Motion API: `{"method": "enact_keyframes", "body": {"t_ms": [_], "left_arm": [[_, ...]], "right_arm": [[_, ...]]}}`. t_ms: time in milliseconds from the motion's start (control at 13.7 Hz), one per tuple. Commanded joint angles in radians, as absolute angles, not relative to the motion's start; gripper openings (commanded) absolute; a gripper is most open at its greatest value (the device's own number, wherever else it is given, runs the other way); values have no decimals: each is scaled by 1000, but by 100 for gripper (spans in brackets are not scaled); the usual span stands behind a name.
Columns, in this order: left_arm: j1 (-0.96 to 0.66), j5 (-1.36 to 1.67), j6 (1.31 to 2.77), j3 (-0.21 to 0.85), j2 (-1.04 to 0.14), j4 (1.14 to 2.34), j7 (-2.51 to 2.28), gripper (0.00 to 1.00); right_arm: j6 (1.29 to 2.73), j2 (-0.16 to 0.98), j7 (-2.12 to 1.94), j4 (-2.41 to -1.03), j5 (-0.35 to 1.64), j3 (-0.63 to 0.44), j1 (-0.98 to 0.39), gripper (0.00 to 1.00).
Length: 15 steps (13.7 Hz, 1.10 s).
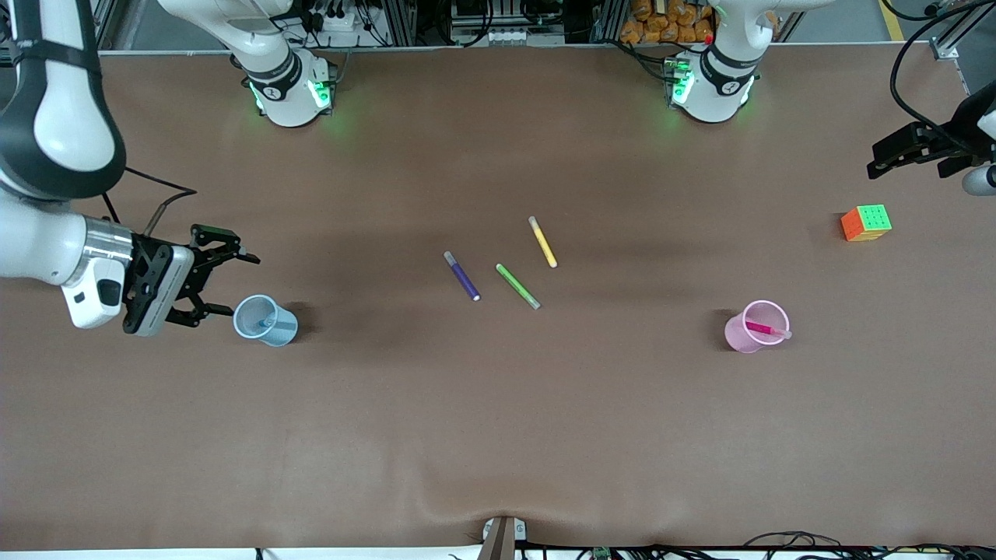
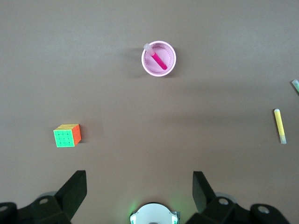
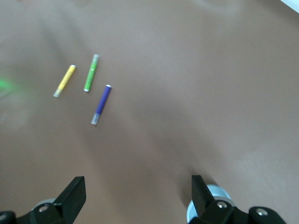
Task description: Place pink and blue markers in matching cups
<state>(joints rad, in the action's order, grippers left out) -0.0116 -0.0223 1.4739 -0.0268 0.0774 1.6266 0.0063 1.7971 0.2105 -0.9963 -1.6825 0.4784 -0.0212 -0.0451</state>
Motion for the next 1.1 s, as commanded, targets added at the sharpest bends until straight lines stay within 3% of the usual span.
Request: {"method": "enact_keyframes", "body": {"t_ms": [0, 659, 1024], "left_arm": [[12, -3, 1463, -20, 98, 1635, 28, 100], [9, 15, 1462, -9, 132, 1658, 11, 100], [12, 15, 1462, 26, 133, 1657, 5, 100]], "right_arm": [[1809, 144, -803, -1700, 358, -21, -78, 100], [1741, -21, -237, -1701, 34, -26, -78, 100], [1665, -54, -13, -1694, 21, -52, -20, 100]]}}
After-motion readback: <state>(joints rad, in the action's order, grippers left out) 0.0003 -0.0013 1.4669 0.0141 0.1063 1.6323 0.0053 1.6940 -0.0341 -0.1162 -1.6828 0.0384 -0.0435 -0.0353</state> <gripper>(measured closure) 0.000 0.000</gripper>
